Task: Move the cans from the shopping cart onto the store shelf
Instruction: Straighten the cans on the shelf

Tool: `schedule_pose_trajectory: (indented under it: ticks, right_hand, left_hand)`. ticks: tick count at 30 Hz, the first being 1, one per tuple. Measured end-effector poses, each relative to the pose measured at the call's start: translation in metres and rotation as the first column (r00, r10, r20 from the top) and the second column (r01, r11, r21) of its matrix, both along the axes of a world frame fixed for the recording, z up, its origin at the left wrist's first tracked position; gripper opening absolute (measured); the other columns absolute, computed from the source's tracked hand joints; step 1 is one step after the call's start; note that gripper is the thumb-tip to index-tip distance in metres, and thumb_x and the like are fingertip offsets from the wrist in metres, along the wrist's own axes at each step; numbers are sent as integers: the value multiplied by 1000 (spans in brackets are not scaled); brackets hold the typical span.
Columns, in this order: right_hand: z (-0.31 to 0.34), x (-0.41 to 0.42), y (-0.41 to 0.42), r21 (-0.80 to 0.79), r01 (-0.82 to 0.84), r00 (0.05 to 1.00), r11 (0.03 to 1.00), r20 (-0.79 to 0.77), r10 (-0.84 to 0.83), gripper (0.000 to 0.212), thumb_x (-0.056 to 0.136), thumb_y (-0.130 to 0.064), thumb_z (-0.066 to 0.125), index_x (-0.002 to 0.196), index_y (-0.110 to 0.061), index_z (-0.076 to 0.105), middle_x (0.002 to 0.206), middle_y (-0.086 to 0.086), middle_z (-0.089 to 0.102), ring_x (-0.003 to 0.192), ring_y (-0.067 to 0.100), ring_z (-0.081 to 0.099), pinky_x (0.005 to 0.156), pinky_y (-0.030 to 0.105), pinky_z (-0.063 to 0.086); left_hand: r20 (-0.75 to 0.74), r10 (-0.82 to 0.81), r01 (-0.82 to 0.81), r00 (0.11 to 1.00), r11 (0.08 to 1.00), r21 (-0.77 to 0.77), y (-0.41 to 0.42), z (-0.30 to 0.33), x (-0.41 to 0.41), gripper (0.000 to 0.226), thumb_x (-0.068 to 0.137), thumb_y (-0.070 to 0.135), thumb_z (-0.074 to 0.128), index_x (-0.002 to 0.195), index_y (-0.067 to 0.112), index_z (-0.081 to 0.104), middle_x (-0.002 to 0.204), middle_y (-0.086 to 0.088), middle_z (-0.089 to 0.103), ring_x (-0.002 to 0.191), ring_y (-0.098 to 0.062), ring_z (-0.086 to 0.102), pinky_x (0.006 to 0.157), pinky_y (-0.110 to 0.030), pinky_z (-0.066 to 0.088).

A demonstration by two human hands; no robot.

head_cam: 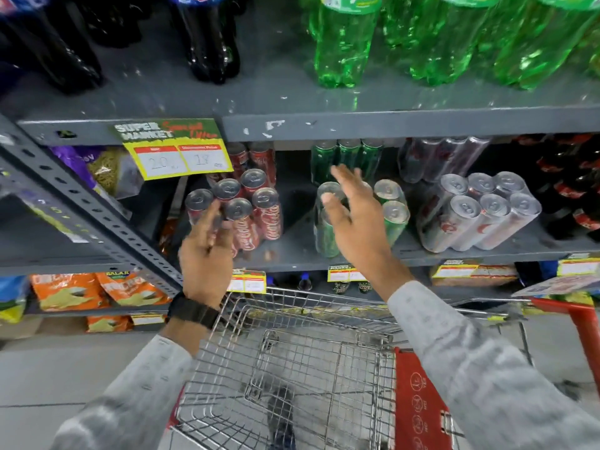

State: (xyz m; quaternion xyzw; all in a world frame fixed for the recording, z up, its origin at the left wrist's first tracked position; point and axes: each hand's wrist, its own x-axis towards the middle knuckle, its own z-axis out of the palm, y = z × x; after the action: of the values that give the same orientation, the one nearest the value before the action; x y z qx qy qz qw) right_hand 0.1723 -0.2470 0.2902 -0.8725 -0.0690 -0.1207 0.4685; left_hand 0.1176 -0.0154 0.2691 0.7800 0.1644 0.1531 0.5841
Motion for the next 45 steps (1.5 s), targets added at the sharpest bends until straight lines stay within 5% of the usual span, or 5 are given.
schedule_pose_trajectory:
  ticks: [4, 9, 16, 23, 45]
  right_hand:
    - [-17, 16, 92, 42, -212, 948, 976, -234, 216, 56, 100, -31, 55, 153, -16, 43, 159, 6, 46, 151, 23, 36, 124, 39, 29]
    - [-41, 53, 107, 385, 70, 821, 920, -547, 166, 53, 97, -35, 58, 146, -18, 51, 133, -1, 64, 121, 16, 60, 108, 33, 43]
    - [-56, 47, 110, 501, 129, 832, 856, -524, 182, 24, 100, -34, 57, 120, -28, 67, 99, -16, 71, 84, -9, 64, 72, 18, 48]
    - [-69, 13, 116, 526, 169, 879, 834, -463, 114, 46, 91, -47, 67, 133, -28, 64, 125, -5, 74, 119, 13, 67, 109, 44, 51]
    - [-71, -1, 116, 499, 151, 880, 853, -461, 114, 64, 84, -58, 65, 140, -29, 58, 133, -5, 70, 124, 15, 65, 109, 47, 50]
  left_hand:
    - [-79, 182, -192, 980, 971, -146, 66, -33, 6, 66, 91, 38, 61, 152, 15, 48, 152, -7, 56, 139, -21, 56, 117, -37, 45]
    - [-184, -56, -48, 981, 857, -514, 51, -43, 33, 47, 105, 35, 51, 147, 13, 52, 135, 0, 65, 119, -14, 66, 106, -32, 50]
    - [-195, -83, -35, 977, 842, -538, 62, -60, 40, 88, 68, 75, 63, 140, 24, 62, 142, -1, 67, 134, -21, 62, 119, -45, 43]
    - [-207, -131, 0, 970, 845, -535, 79, -63, 46, 89, 73, 81, 55, 145, 30, 56, 149, 3, 62, 136, -15, 59, 122, -43, 40]
    - [-222, -171, 36, 960, 861, -507, 75, -60, 38, 54, 104, 55, 37, 145, 24, 55, 118, 11, 71, 104, 1, 67, 86, -22, 51]
